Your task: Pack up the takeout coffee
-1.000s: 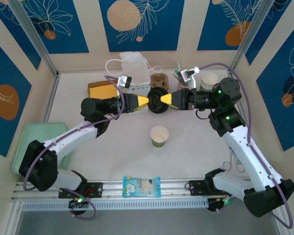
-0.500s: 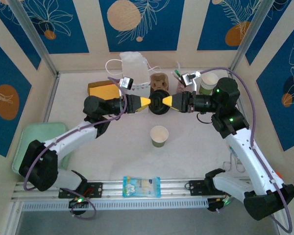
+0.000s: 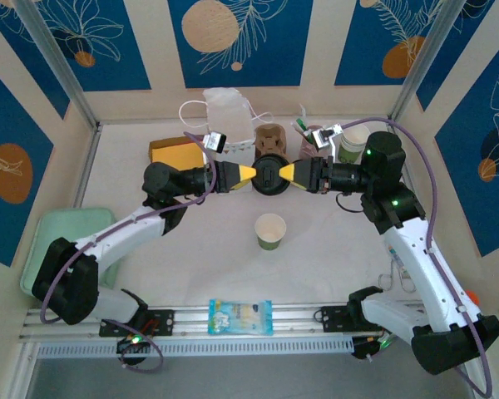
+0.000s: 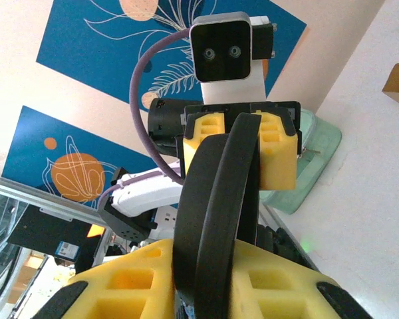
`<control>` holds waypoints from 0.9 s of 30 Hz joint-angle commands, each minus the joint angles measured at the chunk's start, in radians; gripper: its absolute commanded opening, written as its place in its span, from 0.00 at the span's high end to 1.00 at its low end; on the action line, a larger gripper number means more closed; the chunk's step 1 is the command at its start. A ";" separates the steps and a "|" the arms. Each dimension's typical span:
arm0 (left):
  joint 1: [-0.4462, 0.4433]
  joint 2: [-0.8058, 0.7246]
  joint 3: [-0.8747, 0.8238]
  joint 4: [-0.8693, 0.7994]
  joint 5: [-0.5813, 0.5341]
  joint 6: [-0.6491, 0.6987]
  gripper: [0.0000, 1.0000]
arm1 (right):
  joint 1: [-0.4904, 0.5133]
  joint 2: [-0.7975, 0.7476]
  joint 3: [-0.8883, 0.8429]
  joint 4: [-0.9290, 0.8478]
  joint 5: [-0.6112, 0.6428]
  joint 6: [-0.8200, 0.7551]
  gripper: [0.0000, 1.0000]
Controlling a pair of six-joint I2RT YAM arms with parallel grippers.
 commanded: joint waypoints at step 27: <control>-0.054 -0.073 -0.198 -0.133 -0.107 0.231 0.73 | -0.014 -0.082 -0.333 -0.006 0.062 0.033 0.87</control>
